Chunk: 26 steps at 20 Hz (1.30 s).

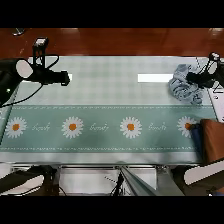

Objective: Fold the shirts.

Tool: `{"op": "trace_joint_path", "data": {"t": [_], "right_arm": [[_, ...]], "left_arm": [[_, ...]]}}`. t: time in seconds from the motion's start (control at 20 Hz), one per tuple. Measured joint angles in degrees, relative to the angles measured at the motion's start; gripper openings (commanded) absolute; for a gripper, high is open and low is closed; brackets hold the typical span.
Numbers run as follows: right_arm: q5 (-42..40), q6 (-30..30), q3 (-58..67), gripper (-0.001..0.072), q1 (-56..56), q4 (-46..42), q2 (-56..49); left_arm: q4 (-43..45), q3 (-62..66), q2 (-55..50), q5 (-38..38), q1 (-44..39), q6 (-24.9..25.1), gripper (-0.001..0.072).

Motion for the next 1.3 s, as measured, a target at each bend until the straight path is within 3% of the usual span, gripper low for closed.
{"op": "trace_joint_path", "data": {"t": [0.3, 0.5, 0.8, 1.05, 1.3], "right_arm": [[6.7, -8.6, 7.7, 0.0029, -0.3, 12.6, 4.9], [6.6, -14.6, 14.1, 0.0029, 2.5, 21.6, 16.2], [6.3, -20.6, 22.4, 0.0029, 10.8, 25.8, 31.4], [6.2, -23.8, 28.3, 0.0029, 18.2, 26.5, 39.5], [16.5, -25.2, 27.9, 0.0029, 26.2, 26.7, 42.2]], "left_arm": [[2.2, -0.2, -0.2, -14.5, 2.5, 1.2, 0.0704], [-4.7, -6.0, 6.8, -21.6, 3.9, 5.8, 0.0704], [-14.5, -25.2, 28.9, -16.0, 4.4, 8.2, 0.0705], [-16.6, -31.5, 43.4, -12.9, 4.4, 4.9, 0.0705], [-17.2, -32.8, 47.3, -10.7, 4.4, 2.6, 0.0704]]}}
